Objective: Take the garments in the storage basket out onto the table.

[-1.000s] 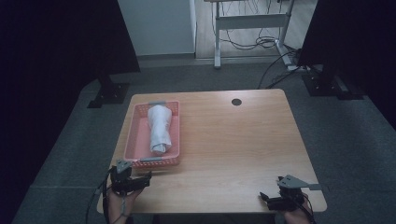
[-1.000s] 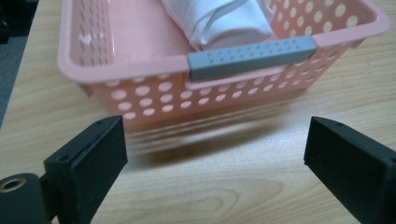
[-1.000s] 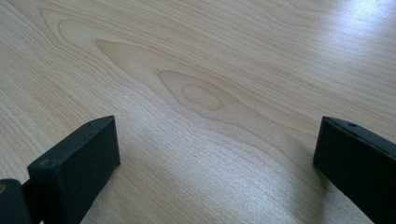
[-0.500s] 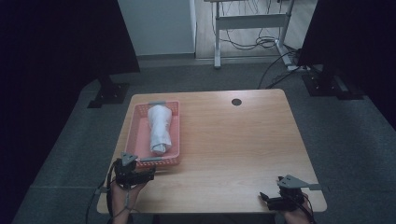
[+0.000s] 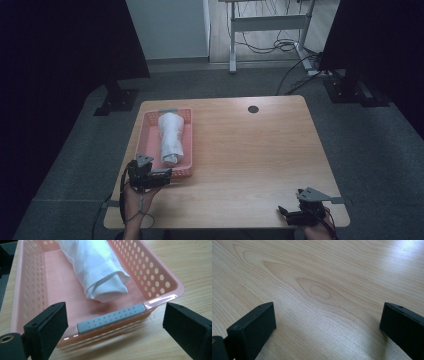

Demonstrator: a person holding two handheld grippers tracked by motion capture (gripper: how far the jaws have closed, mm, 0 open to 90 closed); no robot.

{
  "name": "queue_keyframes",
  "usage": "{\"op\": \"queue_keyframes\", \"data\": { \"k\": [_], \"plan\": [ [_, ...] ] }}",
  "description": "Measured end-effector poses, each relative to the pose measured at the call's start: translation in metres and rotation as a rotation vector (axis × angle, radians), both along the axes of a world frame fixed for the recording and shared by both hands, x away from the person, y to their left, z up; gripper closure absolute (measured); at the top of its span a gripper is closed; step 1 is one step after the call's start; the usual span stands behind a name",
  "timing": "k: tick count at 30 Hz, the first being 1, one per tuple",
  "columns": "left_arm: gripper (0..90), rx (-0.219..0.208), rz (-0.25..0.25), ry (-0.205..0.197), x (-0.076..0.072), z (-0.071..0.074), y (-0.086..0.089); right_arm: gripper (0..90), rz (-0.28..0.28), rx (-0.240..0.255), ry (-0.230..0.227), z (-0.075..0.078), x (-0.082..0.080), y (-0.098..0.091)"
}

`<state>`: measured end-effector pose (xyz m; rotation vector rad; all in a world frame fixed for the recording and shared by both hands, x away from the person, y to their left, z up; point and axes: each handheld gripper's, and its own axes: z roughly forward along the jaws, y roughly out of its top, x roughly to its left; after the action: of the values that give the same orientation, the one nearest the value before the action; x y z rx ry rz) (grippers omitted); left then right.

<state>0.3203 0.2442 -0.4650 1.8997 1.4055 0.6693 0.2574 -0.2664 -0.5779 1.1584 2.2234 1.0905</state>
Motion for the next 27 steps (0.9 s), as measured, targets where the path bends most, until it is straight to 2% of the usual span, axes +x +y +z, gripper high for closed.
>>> {"op": "queue_keyframes", "data": {
  "k": [27],
  "plan": [
    [5.8, -0.019, -0.007, -0.006, 0.039, 0.012, -0.009, 0.2, 0.0, 0.0, 0.0, 0.0, 0.0, 0.0]
  ]
}}
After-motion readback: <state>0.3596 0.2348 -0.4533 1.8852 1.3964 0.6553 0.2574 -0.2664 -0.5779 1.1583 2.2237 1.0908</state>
